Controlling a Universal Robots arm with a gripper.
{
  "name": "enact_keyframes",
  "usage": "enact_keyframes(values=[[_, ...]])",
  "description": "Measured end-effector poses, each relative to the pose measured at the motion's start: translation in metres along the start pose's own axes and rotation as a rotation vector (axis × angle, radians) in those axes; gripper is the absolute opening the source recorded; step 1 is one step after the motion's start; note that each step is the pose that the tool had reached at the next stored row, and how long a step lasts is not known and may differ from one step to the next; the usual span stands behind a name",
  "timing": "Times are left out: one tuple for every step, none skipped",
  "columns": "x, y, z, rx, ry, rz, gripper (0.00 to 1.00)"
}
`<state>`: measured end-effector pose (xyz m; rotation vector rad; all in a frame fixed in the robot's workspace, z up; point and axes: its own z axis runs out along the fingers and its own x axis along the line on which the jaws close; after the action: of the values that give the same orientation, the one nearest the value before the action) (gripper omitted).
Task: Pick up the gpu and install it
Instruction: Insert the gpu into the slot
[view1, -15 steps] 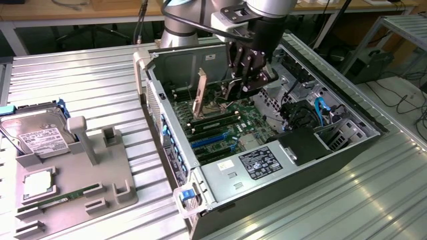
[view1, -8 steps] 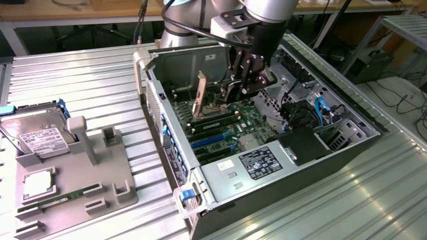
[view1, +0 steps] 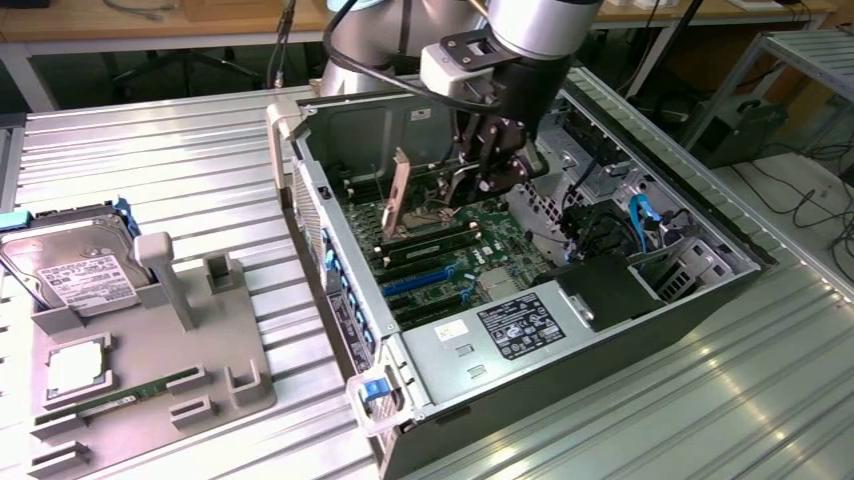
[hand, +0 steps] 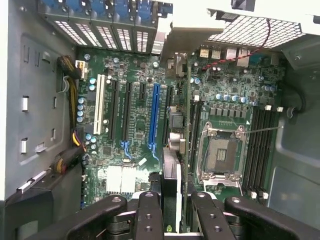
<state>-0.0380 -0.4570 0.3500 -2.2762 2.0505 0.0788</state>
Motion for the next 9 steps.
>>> enact_keyframes(values=[[0.0007,0.0001,0.0014,0.0006,-0.0054,0.0,0.27],[0.001,0.0001,0.0021,0.0008,-0.0076,0.0,0.27],[0.0013,0.0002,0.0028,0.001,-0.0096,0.0,0.27],[0.0015,0.0002,0.0035,0.0011,-0.0112,0.0,0.27],[0.0019,0.0003,0.0044,0.0014,-0.0135,0.0,0.27],[0.0022,0.0003,0.0052,0.0016,-0.0158,0.0,0.27],[0.0023,0.0004,0.006,0.0019,-0.0175,0.0,0.27],[0.0024,0.0004,0.0069,0.002,-0.0183,0.0,0.27],[0.0026,0.0004,0.0078,0.0019,-0.0188,0.0,0.27]])
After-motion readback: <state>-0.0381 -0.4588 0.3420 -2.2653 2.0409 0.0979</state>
